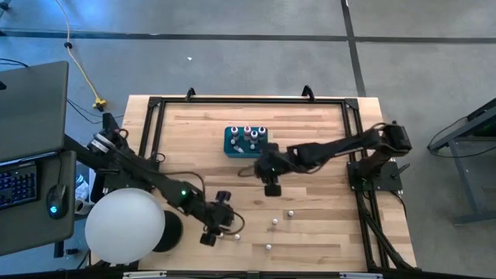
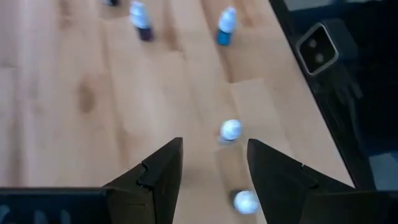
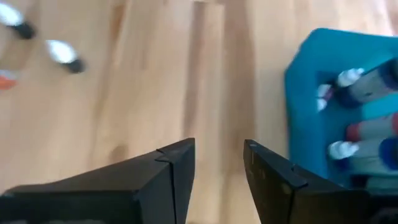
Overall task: Pick & Place food coloring
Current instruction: Put the blue food coloring bottle into the blue bin
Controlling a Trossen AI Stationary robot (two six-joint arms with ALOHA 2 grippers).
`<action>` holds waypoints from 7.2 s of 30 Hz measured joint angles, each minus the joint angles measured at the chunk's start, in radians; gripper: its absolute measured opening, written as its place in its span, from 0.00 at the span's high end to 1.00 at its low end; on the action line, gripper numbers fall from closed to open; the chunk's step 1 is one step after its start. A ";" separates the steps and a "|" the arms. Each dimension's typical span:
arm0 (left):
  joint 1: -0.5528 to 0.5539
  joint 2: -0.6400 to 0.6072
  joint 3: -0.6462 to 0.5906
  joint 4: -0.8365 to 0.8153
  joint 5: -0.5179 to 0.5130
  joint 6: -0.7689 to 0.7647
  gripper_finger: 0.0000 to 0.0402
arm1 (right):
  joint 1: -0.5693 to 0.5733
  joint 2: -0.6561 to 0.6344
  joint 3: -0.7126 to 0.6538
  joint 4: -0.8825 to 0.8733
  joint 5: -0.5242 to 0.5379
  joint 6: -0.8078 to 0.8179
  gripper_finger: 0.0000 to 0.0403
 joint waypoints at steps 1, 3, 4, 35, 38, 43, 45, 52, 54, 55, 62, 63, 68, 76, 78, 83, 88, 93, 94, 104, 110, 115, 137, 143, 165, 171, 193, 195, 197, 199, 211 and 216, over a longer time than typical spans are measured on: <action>-0.004 0.016 0.000 0.017 0.010 0.000 0.56 | 0.022 -0.008 0.000 -0.018 0.000 0.019 0.68; -0.009 0.043 0.000 0.041 0.029 -0.002 0.56 | 0.063 -0.013 0.000 -0.055 0.002 0.048 0.68; -0.010 0.056 0.000 0.047 0.030 -0.005 0.56 | 0.084 -0.013 0.000 -0.062 0.002 0.060 0.68; -0.008 0.209 0.000 -0.007 -0.150 -0.127 0.56 | 0.350 -0.010 0.000 -0.037 0.003 0.180 0.68; -0.008 0.227 0.000 -0.011 -0.154 -0.127 0.56 | 0.363 -0.010 0.000 -0.037 0.003 0.180 0.68; -0.008 0.239 0.000 -0.008 -0.160 -0.127 0.57 | 0.373 -0.010 0.000 -0.037 0.005 0.180 0.68; -0.008 0.239 0.000 -0.007 -0.165 -0.127 0.60 | 0.373 -0.010 0.000 -0.037 0.015 0.180 0.68; -0.008 0.239 0.002 -0.002 -0.181 -0.133 0.78 | 0.373 -0.010 0.000 -0.037 0.082 0.181 0.68; -0.008 0.239 0.014 -0.004 -0.211 -0.154 0.82 | 0.373 -0.010 0.000 -0.038 0.085 0.181 0.68; -0.008 0.239 0.027 -0.001 -0.232 -0.162 0.84 | 0.373 -0.010 0.000 -0.042 0.085 0.181 0.68; 0.000 0.239 0.184 -0.063 -0.541 -0.096 0.81 | 0.374 -0.010 0.000 -0.122 0.077 0.208 0.68; 0.006 0.239 0.217 -0.092 -0.574 -0.088 0.81 | 0.375 -0.011 0.000 -0.142 0.073 0.231 0.68; 0.063 0.238 0.365 -0.270 -0.600 -0.063 0.81 | 0.388 -0.011 0.000 -0.248 0.095 0.319 0.68; 0.247 0.237 0.409 -0.355 -0.457 -0.017 0.82 | 0.467 -0.021 0.000 -0.385 0.191 0.444 0.68; 0.302 0.237 0.409 -0.355 -0.413 -0.012 0.82 | 0.498 -0.033 0.000 -0.415 0.231 0.461 0.68; 0.420 0.237 0.409 -0.343 -0.342 0.041 0.82 | 0.561 -0.083 0.000 -0.499 0.372 0.553 0.68; 0.530 0.237 0.409 -0.310 -0.270 0.084 0.82 | 0.599 -0.118 0.000 -0.538 0.417 0.647 0.68; 0.624 0.237 0.409 -0.289 -0.165 0.110 0.82 | 0.623 -0.118 0.000 -0.538 0.415 0.683 0.68; 0.638 0.237 0.409 -0.288 -0.145 0.111 0.82 | 0.627 -0.118 0.000 -0.538 0.415 0.693 0.68; 0.702 0.321 0.402 -0.260 -0.044 0.114 0.82 | 0.661 -0.117 0.000 -0.503 0.412 0.746 0.68; 0.699 0.380 0.400 -0.213 -0.046 0.114 0.82 | 0.675 -0.116 0.000 -0.477 0.415 0.756 0.68; 0.700 0.428 0.400 -0.189 -0.049 0.117 0.82 | 0.675 -0.116 0.000 -0.449 0.419 0.756 0.68; 0.698 0.437 0.402 -0.169 0.032 0.108 0.64 | 0.674 -0.114 0.000 -0.437 0.441 0.749 0.68; 0.691 0.420 0.402 -0.167 0.091 0.074 0.64 | 0.666 -0.081 0.000 -0.411 0.442 0.748 0.68; 0.501 0.132 0.401 -0.283 0.100 0.023 0.64 | 0.562 0.056 -0.001 -0.408 0.317 0.783 0.68; 0.395 0.083 0.405 -0.334 -0.030 0.006 0.64 | 0.526 0.056 -0.001 -0.423 0.302 0.783 0.68; 0.101 0.073 0.183 -0.461 -0.343 -0.441 0.64 | 0.472 0.151 -0.001 -0.426 0.209 0.851 0.68; 0.086 0.073 0.175 -0.438 -0.362 -0.445 0.64 | 0.466 0.151 -0.001 -0.426 0.197 0.852 0.68; 0.071 0.073 0.174 -0.428 -0.371 -0.445 0.64 | 0.459 0.151 -0.001 -0.426 0.177 0.858 0.68; 0.062 0.073 0.174 -0.413 -0.369 -0.444 0.64 | 0.451 0.151 -0.001 -0.426 0.144 0.880 0.68; 0.063 0.073 0.174 -0.373 -0.367 -0.444 0.64 | 0.452 0.153 -0.006 -0.457 0.192 0.890 0.68; 0.063 0.073 0.174 -0.361 -0.367 -0.441 0.64 | 0.452 0.153 -0.111 -0.357 0.177 0.888 0.68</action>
